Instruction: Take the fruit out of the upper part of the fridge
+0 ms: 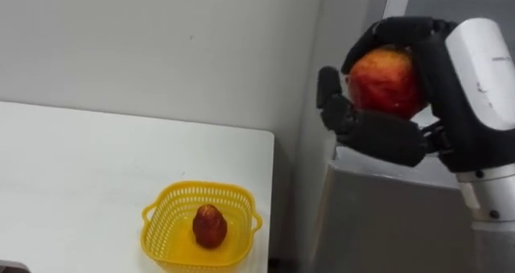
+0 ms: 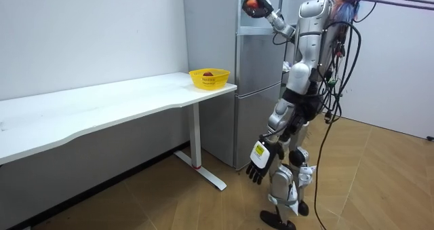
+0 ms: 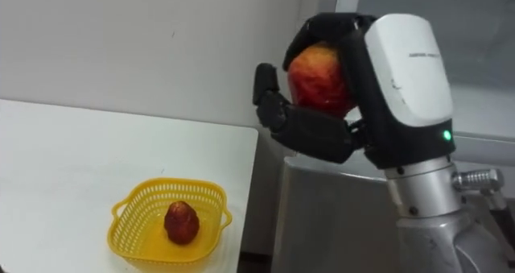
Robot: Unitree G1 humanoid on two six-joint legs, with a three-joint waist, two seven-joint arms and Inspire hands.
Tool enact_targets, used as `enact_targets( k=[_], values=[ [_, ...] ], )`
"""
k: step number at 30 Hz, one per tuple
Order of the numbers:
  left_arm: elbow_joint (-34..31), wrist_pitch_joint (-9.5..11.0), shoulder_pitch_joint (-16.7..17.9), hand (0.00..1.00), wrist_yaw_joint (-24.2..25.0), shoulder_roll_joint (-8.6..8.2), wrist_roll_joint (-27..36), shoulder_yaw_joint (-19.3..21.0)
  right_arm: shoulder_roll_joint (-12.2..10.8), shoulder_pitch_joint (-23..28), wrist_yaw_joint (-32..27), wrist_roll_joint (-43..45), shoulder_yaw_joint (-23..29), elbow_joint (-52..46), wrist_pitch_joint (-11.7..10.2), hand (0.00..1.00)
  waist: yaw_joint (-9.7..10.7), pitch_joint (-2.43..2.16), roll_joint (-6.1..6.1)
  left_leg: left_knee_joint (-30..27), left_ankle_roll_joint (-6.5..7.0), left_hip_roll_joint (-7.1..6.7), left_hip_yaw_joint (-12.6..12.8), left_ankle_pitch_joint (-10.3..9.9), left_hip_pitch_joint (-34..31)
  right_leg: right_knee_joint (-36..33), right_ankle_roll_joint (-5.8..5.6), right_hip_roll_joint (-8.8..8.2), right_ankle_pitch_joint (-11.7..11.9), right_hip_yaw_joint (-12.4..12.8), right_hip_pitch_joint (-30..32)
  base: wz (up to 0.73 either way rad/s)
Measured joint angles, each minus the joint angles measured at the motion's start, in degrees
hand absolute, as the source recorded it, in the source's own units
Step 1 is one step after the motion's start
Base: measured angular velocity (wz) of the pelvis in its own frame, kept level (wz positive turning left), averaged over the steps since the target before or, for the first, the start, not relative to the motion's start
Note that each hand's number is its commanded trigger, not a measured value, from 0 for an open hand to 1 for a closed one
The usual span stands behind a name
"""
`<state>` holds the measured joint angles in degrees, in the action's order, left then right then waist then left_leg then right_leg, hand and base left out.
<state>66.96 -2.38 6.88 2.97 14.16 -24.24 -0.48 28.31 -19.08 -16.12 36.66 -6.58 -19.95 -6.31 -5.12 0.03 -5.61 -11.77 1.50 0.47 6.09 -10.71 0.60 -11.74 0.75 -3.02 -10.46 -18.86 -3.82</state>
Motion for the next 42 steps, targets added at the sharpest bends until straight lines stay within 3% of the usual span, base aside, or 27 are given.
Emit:
enact_targets(
  k=[5,9,17,24,32,34,42],
  values=[
    [-0.01,0.00,-0.19,0.00,0.13,0.23,-0.04,0.10,-0.11,-0.11,2.39,1.20,-2.31,-1.49,0.08,1.00,-1.74,-0.28,-1.33,0.25,-0.01,0.01,-0.30,0.02,0.10,0.14,0.00,-0.05,0.00,-0.33,-0.18,0.02],
    [0.06,0.08,-0.74,0.00,0.09,0.36,0.01,-0.67,-0.36,-1.43,3.63,1.97,-4.75,-1.32,0.06,1.00,-2.73,0.27,-2.35,0.02,0.01,-0.15,-1.10,0.00,0.10,0.14,-0.03,0.07,0.01,-0.82,-0.62,0.10],
    [-0.03,0.08,-0.81,0.00,0.92,0.47,-0.06,-1.06,-0.44,-1.63,3.98,2.42,-7.55,1.93,-0.04,1.00,-4.88,0.96,-2.14,-0.95,0.09,-0.44,-2.78,-0.08,-0.62,0.15,-0.16,-0.43,-0.07,-2.61,-1.00,0.11],
    [-0.03,0.16,-0.89,0.00,2.76,0.58,-0.05,-0.83,-0.43,-1.90,4.54,6.92,-8.59,5.47,0.02,1.00,-7.02,0.78,-2.37,-0.91,0.02,-0.54,-3.08,0.01,-1.03,0.14,-0.21,-0.43,-0.10,-2.59,-0.28,0.00],
    [-0.13,-0.13,-0.83,0.00,2.97,0.65,-0.25,-1.72,-1.22,-4.50,7.16,8.53,-14.87,17.59,1.67,1.00,-9.13,0.87,-3.18,-0.98,0.02,-0.64,-3.58,0.01,-1.05,0.18,-0.21,-0.41,-0.11,-3.35,-0.87,0.04],
    [-0.13,-0.23,-0.37,0.00,3.78,0.66,-0.22,-1.72,-1.23,-4.51,8.33,8.67,-14.92,18.66,2.70,1.00,-9.42,0.73,-3.44,-0.99,0.09,-0.88,-4.25,0.06,-1.09,0.16,-0.31,-0.63,-0.16,-3.76,-1.06,0.14],
    [-0.13,-0.23,0.32,0.00,4.02,0.81,-0.24,-2.07,-1.26,-4.50,8.75,8.96,-15.73,20.48,2.71,1.00,-9.56,0.91,-3.79,-0.99,0.37,-1.37,-5.09,0.22,-1.27,0.10,-0.42,-0.88,-0.22,-5.10,-1.34,0.07]
  ],
)
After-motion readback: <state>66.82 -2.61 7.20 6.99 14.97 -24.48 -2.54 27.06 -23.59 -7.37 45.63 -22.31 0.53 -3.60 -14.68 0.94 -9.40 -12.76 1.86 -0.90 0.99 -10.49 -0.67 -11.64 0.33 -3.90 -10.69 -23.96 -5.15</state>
